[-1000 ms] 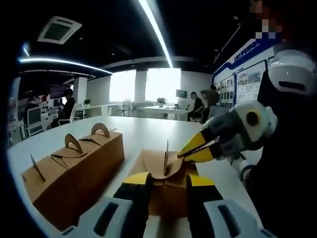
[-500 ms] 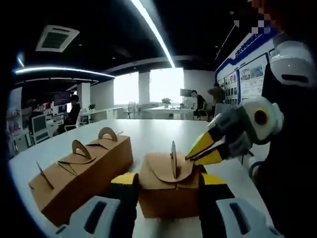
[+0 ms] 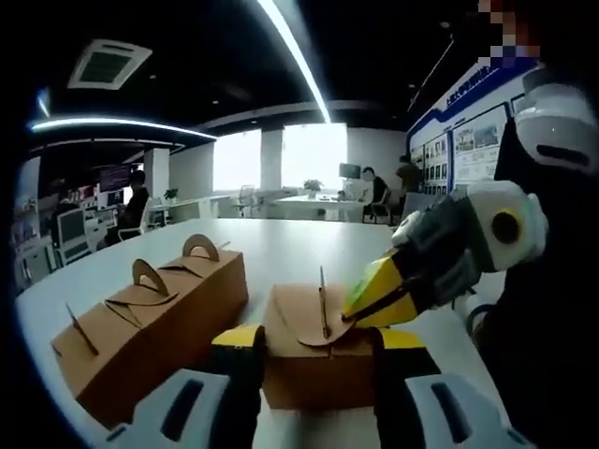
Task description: Pick up one paper box from the group, open the paper box, and remove the item inside
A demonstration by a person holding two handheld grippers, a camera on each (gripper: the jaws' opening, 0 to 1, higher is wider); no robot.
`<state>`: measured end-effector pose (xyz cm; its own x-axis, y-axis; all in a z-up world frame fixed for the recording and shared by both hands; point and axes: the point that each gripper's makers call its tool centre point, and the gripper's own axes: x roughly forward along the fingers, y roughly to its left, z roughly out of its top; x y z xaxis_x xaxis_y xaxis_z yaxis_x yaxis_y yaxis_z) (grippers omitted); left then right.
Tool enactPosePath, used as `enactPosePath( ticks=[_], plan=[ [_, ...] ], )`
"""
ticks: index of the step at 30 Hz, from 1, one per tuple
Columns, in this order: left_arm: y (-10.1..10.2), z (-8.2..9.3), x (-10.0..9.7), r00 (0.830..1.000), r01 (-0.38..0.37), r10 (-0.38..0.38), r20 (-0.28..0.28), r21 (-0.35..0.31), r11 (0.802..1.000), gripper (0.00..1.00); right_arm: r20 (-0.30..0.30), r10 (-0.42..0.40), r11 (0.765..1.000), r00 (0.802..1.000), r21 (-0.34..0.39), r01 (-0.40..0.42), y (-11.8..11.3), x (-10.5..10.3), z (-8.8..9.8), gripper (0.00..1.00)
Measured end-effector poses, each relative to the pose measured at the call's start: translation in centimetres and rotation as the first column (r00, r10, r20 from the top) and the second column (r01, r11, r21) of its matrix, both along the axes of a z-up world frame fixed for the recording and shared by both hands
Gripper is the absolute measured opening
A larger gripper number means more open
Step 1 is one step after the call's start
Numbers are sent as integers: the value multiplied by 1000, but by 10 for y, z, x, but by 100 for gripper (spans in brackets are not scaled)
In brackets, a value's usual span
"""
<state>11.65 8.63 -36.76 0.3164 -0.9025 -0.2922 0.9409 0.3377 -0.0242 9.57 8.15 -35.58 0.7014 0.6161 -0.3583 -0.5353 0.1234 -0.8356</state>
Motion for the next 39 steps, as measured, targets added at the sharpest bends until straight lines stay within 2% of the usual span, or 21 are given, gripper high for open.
enactPosePath(
  ticks=[5,9,17,21,26,32,38,39],
  plan=[
    [0,0,0,1000,5,-5,-2,-2,1000,47,-10,-6,1000,1000,4,6,0,-1,0,3],
    [0,0,0,1000,6,-6,-3,-6,1000,46,-42,-15,999,999,32,16,0,0,-1,3],
    [0,0,0,1000,13,-14,-7,-10,1000,45,-46,-4,998,999,61,7,-1,-2,0,2],
    [0,0,0,1000,17,-17,-9,-10,1000,45,-51,-6,992,999,125,13,-4,0,9,2],
    [0,1,0,1000,14,-14,-11,-11,1000,45,-81,-9,986,997,165,22,-3,1,8,2],
    [0,1,0,1000,12,-12,-12,-12,1000,45,-152,3,964,988,265,37,-5,1,12,2],
    [0,1,0,1000,17,-17,-13,5,1000,45,-217,20,933,976,356,60,-10,3,21,2],
    [0,1,0,1000,16,-16,-12,2,1000,45,-240,26,921,970,382,70,-10,3,22,2]
  ],
)
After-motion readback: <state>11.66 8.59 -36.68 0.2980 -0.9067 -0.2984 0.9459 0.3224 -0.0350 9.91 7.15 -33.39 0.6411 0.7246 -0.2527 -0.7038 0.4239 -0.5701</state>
